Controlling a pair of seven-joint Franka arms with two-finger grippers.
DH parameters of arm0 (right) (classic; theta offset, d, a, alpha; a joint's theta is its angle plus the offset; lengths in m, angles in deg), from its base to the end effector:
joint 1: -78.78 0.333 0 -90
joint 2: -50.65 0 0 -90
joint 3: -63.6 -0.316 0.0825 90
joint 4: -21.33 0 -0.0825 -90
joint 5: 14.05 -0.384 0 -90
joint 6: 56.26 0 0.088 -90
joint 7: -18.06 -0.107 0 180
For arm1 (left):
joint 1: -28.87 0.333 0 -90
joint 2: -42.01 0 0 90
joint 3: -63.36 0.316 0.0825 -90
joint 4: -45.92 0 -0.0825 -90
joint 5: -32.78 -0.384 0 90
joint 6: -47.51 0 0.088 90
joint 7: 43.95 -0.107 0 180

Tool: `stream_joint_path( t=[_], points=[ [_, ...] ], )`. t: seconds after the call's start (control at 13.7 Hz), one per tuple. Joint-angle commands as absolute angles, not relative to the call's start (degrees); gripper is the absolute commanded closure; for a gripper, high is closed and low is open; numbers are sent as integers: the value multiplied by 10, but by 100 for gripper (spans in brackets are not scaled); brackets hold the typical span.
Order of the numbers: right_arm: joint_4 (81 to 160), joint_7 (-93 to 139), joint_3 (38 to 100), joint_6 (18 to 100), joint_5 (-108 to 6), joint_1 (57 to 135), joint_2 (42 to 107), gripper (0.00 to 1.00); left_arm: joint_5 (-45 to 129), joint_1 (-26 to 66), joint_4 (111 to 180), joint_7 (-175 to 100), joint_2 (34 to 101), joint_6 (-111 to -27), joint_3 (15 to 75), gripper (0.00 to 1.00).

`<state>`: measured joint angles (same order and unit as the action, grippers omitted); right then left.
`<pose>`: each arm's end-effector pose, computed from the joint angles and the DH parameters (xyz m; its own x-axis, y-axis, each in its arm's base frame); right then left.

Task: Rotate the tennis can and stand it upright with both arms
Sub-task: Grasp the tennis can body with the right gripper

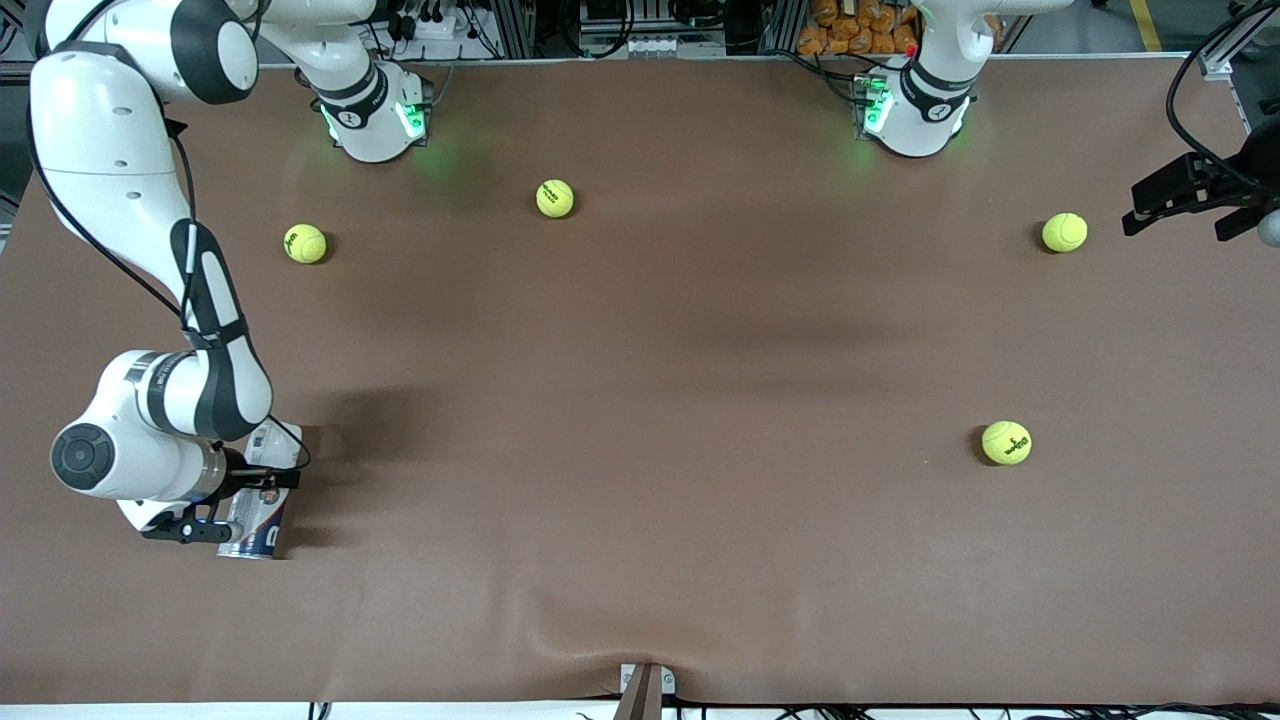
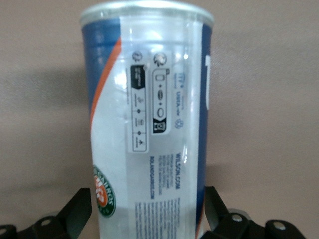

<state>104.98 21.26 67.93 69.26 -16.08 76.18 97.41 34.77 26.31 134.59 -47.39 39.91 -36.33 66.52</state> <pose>0.7074 -0.0756 0.1903 0.9942 -0.0662 -0.0843 -0.0644 -0.9977 0.0233 0.5321 0.0022 0.6461 0.9975 -0.0534 -0.0453 -0.0516 -0.9979 0.0395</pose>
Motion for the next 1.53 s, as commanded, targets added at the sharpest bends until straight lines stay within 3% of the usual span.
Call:
stream_joint_path(
  t=[0.0,0.22,0.29,0.37,0.73,1.1,1.46],
  points=[
    [1035,230,676,692,-172,757,987,0,336,269,1335,-482,410,-354,665,0],
    [1035,230,675,707,-173,756,992,4,334,266,1333,-477,410,-346,663,0],
    [1035,229,675,707,-173,756,992,31,329,265,1332,-477,410,-344,662,0],
    [1035,230,675,707,-173,757,992,39,329,266,1331,-477,410,-343,661,0],
    [1027,317,667,685,-173,761,964,38,316,262,1332,-479,407,-341,659,0],
    [980,458,654,542,-172,788,910,38,318,269,1333,-480,406,-341,656,0],
    [972,652,546,560,-162,827,896,37,316,268,1329,-481,405,-341,657,0]
  ],
)
